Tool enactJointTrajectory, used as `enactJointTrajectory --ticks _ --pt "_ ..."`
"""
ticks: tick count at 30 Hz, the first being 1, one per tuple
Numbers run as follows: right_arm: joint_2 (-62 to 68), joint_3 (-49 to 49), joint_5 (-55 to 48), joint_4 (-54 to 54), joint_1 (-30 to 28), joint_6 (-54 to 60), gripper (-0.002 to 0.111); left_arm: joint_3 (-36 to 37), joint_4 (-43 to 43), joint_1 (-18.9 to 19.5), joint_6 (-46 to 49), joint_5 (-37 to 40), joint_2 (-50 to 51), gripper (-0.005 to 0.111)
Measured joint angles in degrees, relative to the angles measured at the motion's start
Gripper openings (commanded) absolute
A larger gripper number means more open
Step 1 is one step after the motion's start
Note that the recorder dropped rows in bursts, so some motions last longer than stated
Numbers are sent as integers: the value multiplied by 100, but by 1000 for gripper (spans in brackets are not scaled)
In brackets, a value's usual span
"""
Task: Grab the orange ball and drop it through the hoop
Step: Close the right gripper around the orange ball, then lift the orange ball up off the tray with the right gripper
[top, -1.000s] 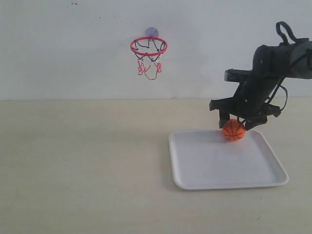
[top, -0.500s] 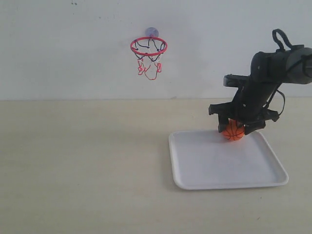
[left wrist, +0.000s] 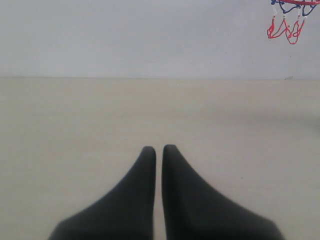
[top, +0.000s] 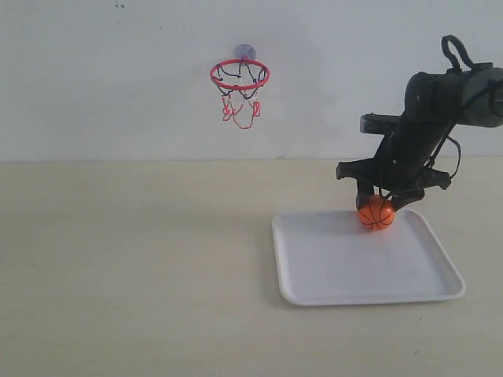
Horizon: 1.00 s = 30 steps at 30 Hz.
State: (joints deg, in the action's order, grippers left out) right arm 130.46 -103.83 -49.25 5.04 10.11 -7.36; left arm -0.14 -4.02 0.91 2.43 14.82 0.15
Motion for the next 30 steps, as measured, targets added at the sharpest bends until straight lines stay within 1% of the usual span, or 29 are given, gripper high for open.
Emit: enactJointTrajectory --ticks 5,12,17,22,27,30 --pt "-280 0 -237 0 0 315 0 0 0 0 0 0 0 4" --pt "-1068 0 -296 199 0 980 0 0 0 0 0 0 0 4" --pt "-1629 0 -424 981 0 1897 0 0 0 0 0 0 0 4" --pt "-1876 0 -754 1691 0 2792 0 0 0 0 0 0 0 4" --pt "-1875 0 -1185 1829 0 3006 0 0 0 0 0 0 0 4" --pt "-1875 0 -1170 2125 0 3186 0 0 0 0 0 0 0 4"
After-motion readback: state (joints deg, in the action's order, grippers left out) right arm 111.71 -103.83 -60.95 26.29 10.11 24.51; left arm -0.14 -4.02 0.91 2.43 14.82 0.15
